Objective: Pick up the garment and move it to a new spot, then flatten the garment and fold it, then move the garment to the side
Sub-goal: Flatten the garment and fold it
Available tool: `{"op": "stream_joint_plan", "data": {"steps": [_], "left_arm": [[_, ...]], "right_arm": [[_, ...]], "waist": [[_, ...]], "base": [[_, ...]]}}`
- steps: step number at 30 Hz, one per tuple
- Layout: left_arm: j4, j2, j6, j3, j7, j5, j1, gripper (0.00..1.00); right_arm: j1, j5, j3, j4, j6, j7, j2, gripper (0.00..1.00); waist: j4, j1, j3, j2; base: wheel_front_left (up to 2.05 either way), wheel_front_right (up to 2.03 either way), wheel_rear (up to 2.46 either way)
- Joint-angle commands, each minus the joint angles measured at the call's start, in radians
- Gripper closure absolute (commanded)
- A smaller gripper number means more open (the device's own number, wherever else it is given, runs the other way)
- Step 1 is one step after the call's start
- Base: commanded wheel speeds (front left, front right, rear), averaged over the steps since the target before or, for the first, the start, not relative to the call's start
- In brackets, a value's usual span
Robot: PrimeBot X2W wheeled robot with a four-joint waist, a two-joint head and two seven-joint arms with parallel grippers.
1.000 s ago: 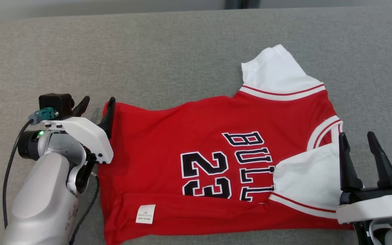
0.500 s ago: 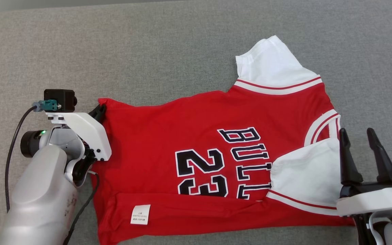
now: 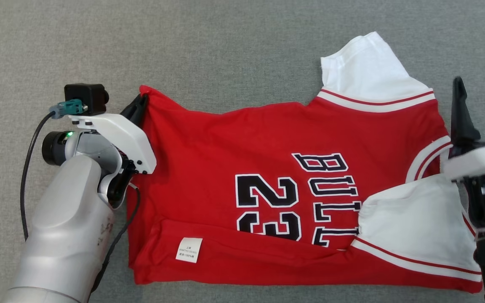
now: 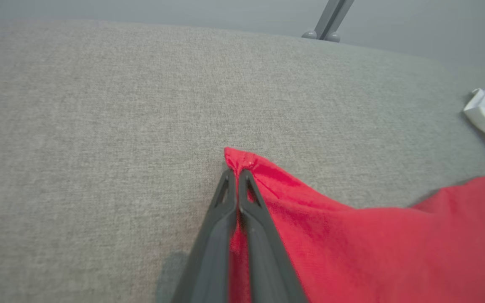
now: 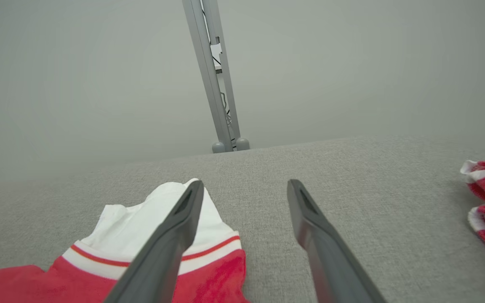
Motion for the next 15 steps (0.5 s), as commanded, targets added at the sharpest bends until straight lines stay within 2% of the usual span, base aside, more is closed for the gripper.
{"op": "stream_joint_plan", "data": {"steps": [1,8,15], "left_arm": [[-0.002,0.001,-0.004,-0.002,-0.008,0.0,-0.024,1.0],[-0.006,-0.041,-0.016,-0.032,-0.035,-0.002,-0.07,1.0],[0.002,-0.066,-0.026,-0.062,-0.059,-0.009,-0.107,1.0]], "right_arm": [[-0.047,0.019,0.014,0.022,0.0,0.011,-0.013,0.0],[-0.308,0.081,0.099,0.211,0.0,0.175,-0.099,0.0],[-0.5,0.097,0.215,0.37,0.0,0.349,-0.164,0.0]], "waist": [[0.021,-0.0001,0.02,0.0],[0.082,-0.0001,0.086,0.0],[0.123,-0.0001,0.119,0.0]], "base": [[0.0,0.0,0.0],[0.0,0.0,0.0],[0.0,0.0,0.0]]}}
